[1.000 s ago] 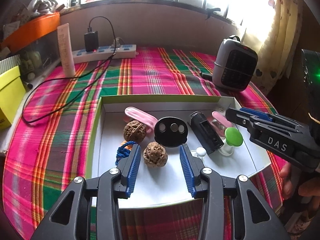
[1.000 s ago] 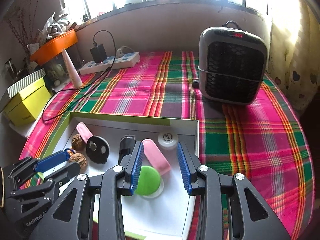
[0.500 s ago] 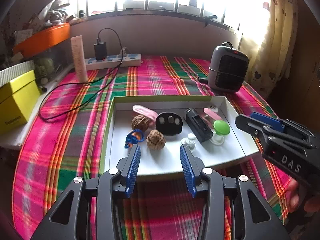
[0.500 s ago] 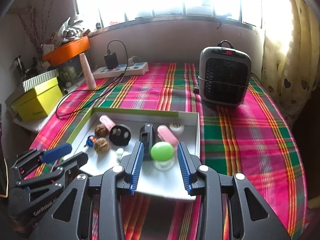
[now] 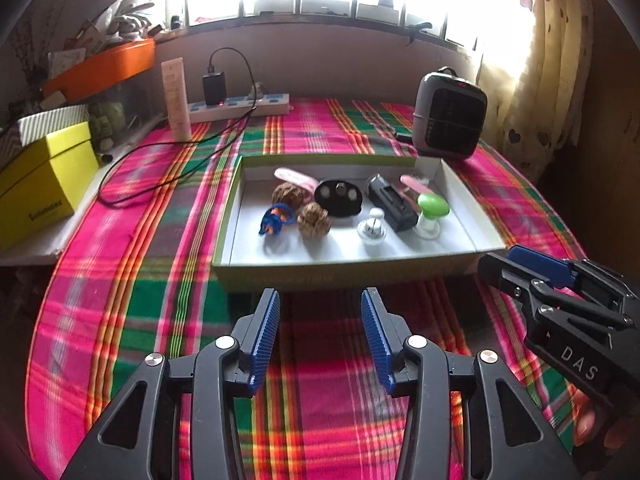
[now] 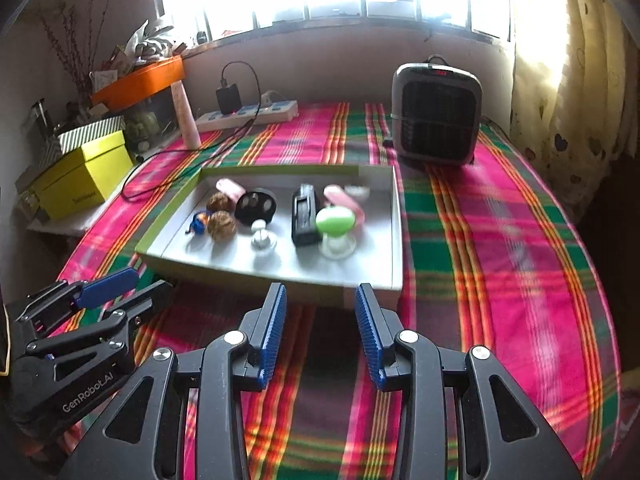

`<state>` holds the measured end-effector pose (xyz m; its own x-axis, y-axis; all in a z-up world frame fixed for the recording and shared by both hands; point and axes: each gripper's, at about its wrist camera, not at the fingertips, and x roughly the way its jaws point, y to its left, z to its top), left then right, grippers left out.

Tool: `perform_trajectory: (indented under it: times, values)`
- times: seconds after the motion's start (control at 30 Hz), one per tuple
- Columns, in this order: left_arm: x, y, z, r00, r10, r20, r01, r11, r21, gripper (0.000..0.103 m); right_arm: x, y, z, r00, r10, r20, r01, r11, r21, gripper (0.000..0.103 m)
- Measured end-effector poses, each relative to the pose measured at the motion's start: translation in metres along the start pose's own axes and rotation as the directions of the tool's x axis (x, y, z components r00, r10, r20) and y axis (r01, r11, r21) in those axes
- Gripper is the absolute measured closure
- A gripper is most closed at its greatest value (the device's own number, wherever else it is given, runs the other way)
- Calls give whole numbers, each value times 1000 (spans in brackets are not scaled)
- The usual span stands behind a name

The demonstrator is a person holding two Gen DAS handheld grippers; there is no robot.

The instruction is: Organize objects

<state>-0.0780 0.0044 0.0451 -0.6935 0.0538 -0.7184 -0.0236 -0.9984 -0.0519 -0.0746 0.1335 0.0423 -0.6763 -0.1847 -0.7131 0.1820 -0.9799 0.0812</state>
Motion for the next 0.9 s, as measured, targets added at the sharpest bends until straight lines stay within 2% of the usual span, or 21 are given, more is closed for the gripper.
perform_trajectory:
  times: [0.2, 0.67, 0.77, 0.9]
  values:
    - [-1, -4, -19, 1000, 23, -17, -22, 1000, 20, 62, 1, 5, -20, 999, -21, -35, 21, 1000, -11, 65]
    - [0, 1, -43, 998, 30, -62, -30, 1000, -3, 62, 2, 10, -50, 995, -66, -79, 65, 998, -18, 65]
    - [5, 2, -47, 996, 12, -92, -13, 1000, -10, 62, 3, 9, -54, 994, -73, -81, 72, 997, -15, 65]
    - [5, 0, -49, 997, 16, -80, -17, 1000, -10, 61, 3, 10, -55, 994, -85, -71, 83, 996, -24, 65]
